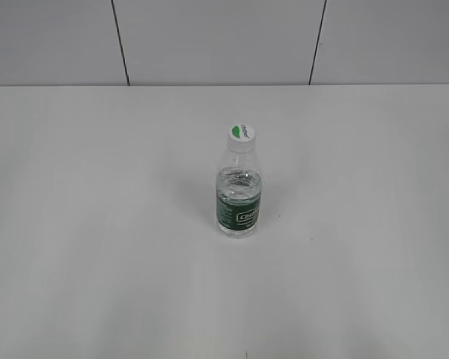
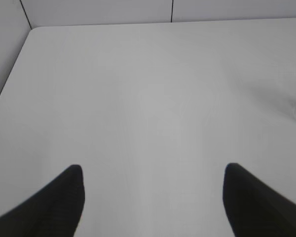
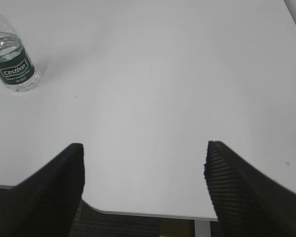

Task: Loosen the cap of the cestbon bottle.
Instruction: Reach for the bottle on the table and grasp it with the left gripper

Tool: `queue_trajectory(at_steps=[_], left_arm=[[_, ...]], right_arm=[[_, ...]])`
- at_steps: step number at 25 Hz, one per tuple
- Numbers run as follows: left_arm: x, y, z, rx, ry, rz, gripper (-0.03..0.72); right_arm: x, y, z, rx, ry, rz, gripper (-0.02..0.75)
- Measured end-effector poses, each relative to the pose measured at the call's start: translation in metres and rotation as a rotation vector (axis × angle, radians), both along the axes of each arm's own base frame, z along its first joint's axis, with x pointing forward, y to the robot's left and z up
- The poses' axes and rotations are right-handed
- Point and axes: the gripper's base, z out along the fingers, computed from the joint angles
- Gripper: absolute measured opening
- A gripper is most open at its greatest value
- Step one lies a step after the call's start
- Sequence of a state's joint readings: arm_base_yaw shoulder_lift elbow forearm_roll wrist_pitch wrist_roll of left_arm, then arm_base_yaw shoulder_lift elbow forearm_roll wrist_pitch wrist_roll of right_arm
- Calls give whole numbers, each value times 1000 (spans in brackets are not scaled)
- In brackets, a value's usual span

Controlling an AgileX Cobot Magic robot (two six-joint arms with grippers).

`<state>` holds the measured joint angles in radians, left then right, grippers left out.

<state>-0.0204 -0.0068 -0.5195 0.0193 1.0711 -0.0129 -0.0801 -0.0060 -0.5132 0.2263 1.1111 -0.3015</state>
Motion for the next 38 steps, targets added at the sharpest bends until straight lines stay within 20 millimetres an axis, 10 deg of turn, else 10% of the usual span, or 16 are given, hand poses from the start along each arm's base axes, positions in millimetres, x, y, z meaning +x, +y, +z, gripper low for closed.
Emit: queue_trajectory(at_steps=[29,38], left_arm=[[9,0,1,4,50,2,527],[39,-4,29,27,-201,-52,527]], right_arm=[[0,0,0,0,0,0,580],[2,-1,15,8,-141,-21,580]])
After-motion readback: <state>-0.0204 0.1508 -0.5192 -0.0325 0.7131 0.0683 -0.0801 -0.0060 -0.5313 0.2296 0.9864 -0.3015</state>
